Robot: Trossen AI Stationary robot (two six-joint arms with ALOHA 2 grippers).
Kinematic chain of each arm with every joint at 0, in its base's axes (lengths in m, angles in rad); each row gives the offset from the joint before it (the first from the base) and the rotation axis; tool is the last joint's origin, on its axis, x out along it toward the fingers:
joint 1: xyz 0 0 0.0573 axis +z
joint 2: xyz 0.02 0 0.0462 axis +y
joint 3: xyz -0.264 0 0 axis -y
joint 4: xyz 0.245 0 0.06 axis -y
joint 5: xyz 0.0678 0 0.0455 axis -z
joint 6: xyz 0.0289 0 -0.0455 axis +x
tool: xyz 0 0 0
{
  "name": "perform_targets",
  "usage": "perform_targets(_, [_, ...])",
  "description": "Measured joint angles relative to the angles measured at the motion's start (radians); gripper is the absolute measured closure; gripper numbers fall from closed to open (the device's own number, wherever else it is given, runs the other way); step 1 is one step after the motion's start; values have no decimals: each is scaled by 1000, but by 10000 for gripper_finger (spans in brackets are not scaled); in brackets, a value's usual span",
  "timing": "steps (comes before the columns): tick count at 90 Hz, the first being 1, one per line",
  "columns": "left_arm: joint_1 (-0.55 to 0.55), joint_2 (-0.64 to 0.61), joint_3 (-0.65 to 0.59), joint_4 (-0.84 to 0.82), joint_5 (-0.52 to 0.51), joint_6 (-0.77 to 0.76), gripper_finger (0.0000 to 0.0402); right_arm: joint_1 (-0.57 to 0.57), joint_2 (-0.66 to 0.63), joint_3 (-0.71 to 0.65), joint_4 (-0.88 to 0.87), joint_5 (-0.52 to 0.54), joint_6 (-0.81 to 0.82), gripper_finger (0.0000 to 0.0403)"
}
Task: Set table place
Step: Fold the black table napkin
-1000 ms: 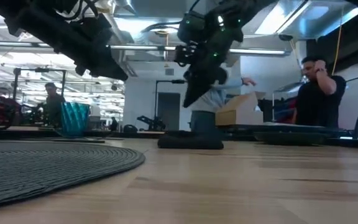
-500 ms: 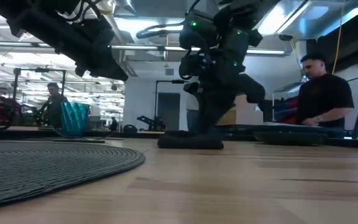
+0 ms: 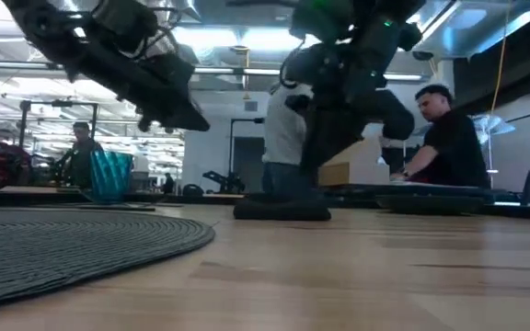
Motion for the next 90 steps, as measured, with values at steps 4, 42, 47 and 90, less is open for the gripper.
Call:
perform_targets(4, [7,33,25,9,21,6,402,0,-19,-43,69,-6,13,403])
perform_targets(42, [11,445,293,78,94,11,402,0,-52,-268,409,110,108,403])
perform_targets(47, [14,495,327,79,132,11,402,0,-52,-279,412,136,109,403])
perform_targets(90, [23,733,494,77,171,34,402,-1,-31,-380,597,136,141,403])
